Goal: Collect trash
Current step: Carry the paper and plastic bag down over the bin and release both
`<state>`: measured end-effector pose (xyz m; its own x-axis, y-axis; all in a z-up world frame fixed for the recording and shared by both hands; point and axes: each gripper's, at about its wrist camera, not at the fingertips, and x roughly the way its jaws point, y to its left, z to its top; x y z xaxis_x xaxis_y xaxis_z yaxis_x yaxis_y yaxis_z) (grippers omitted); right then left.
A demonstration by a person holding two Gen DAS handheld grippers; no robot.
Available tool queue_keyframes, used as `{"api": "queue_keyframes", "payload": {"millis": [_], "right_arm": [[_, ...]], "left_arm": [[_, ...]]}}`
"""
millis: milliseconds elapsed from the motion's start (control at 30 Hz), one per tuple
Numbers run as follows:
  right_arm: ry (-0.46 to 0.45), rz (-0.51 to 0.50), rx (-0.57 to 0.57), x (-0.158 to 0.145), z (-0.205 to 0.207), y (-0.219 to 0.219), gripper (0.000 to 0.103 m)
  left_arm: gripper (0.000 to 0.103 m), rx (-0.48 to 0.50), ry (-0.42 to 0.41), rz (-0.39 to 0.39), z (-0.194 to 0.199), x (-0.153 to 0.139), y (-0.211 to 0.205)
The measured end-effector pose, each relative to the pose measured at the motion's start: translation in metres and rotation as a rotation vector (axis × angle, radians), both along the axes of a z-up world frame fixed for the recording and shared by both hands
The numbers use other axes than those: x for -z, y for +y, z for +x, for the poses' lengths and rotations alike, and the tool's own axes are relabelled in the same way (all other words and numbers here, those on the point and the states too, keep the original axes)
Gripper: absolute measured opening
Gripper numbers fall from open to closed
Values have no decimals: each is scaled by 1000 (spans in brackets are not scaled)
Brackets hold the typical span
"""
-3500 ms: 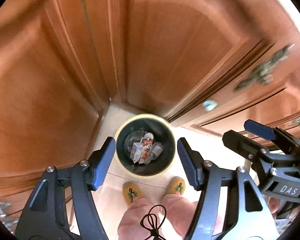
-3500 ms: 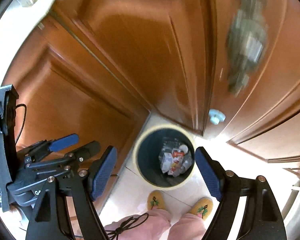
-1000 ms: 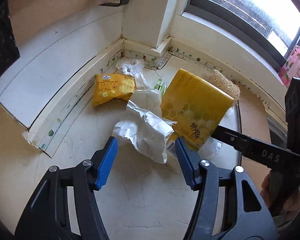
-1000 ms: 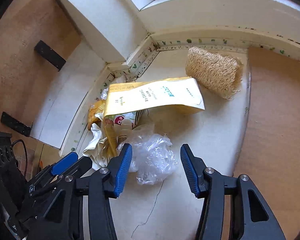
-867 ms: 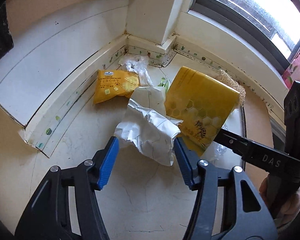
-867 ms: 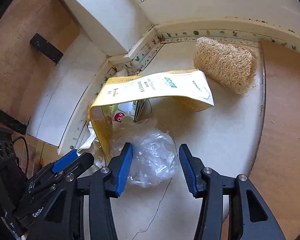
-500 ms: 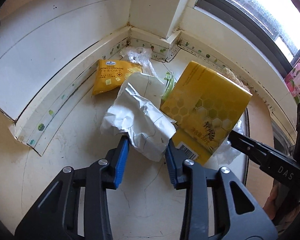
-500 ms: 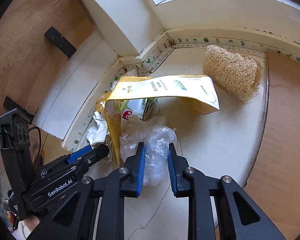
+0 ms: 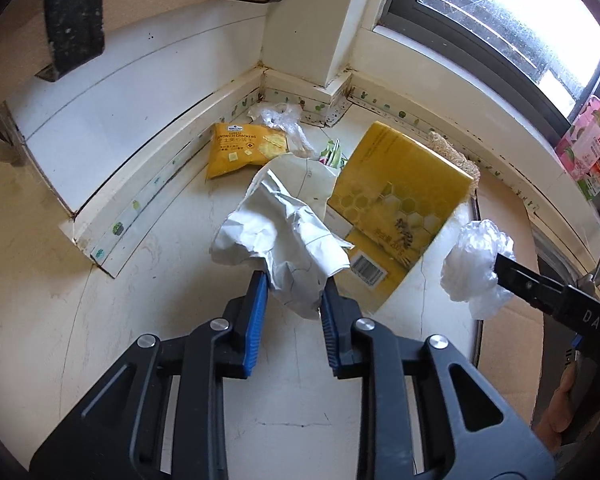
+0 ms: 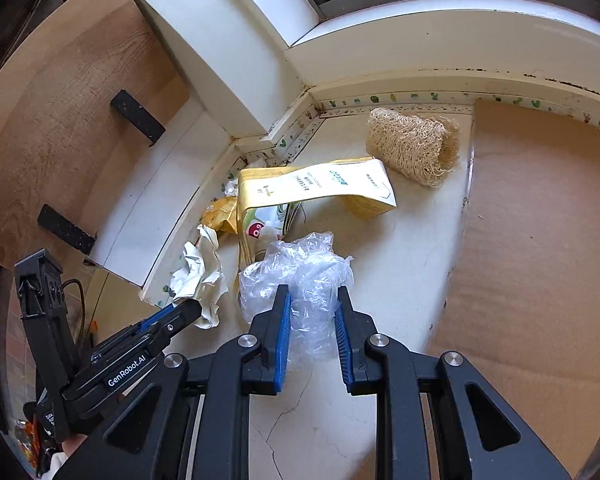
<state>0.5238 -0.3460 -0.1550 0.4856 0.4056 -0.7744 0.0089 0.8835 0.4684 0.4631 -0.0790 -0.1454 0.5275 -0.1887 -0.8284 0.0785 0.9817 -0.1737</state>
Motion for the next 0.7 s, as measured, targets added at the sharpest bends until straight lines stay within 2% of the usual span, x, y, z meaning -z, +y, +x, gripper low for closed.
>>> {"api": "queue_keyframes", "payload": {"millis": [300,500,700], "right_arm": [[-38,-25,53,-19,-60,7,20],[-81,-38,99,-54,-113,33,20],[-141,-57,142,-95,-183,72,20]], "left_arm": [[22,59,-29,-17,-59,-26,16],[22,123,-52,-29,-107,-51,31],[22,195,-96,-40,-166,-82,47]]}}
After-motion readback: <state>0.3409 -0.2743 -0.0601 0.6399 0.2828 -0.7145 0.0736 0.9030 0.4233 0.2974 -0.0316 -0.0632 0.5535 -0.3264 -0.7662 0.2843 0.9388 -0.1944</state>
